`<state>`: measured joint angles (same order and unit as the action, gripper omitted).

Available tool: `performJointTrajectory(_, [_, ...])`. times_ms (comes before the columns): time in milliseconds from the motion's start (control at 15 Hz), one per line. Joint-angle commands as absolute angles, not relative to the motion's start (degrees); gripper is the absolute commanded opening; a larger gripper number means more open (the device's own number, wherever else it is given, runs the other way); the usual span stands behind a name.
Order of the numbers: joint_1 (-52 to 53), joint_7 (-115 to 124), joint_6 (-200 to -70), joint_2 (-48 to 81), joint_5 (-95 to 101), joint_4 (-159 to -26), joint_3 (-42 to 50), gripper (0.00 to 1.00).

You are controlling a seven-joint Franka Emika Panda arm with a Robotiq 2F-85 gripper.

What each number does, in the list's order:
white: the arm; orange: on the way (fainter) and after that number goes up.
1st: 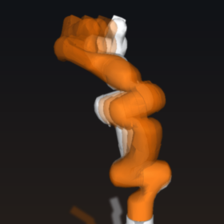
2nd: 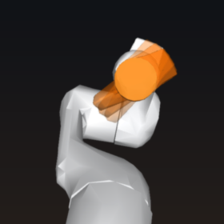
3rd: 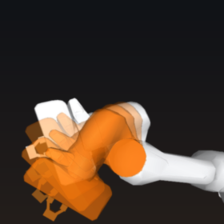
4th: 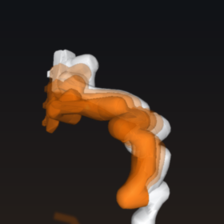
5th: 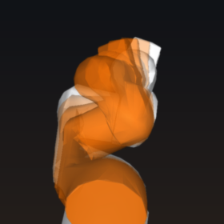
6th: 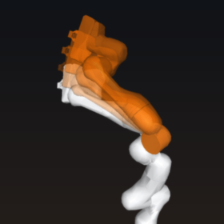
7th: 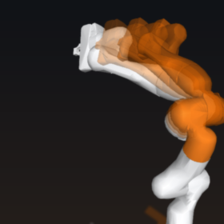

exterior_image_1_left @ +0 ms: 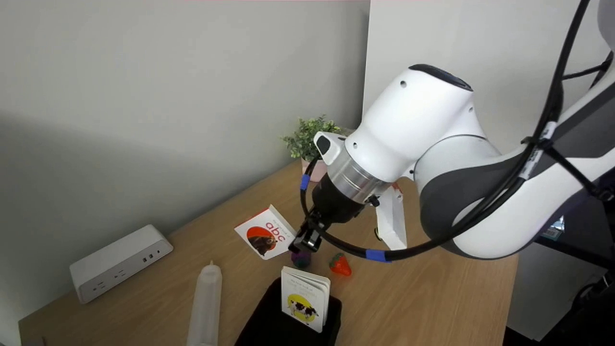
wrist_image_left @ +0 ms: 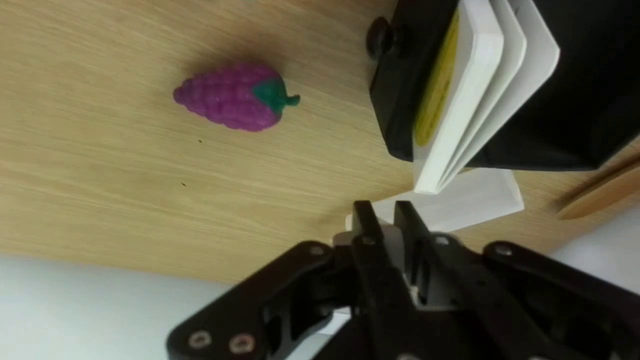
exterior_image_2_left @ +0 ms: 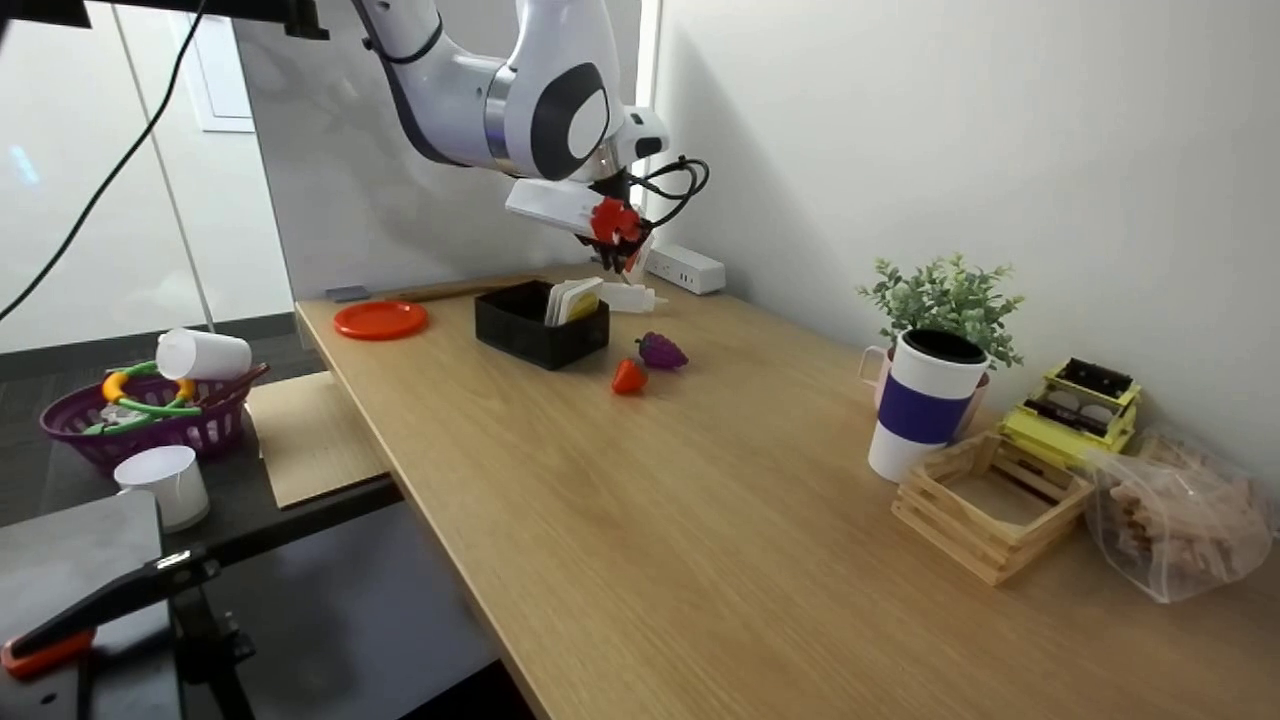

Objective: Pick up the two small books from the table and put them in the black bowl.

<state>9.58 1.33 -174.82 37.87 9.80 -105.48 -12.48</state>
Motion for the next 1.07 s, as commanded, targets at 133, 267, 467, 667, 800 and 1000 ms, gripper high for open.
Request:
performJointTrajectory(133, [3.13,-10.57,-174.96,43.23,7.65,-98.65,-22.88,0.03])
performJointTrajectory(267, [-2.16,-15.07,-172.94,45.85,5.86,-97.09,-30.95,0.03])
performJointTrajectory(467, [-8.69,-20.16,-168.07,49.83,2.82,-95.89,-41.55,0.03])
performJointTrajectory(667, [-7.77,-17.31,-167.98,50.22,-1.16,-95.80,-41.35,0.03])
performJointTrajectory(800, [-6.79,-14.79,-168.35,49.42,-3.27,-96.36,-39.91,0.03])
performJointTrajectory(1000, [-4.61,-9.84,-169.64,47.59,-5.52,-97.54,-36.81,0.03])
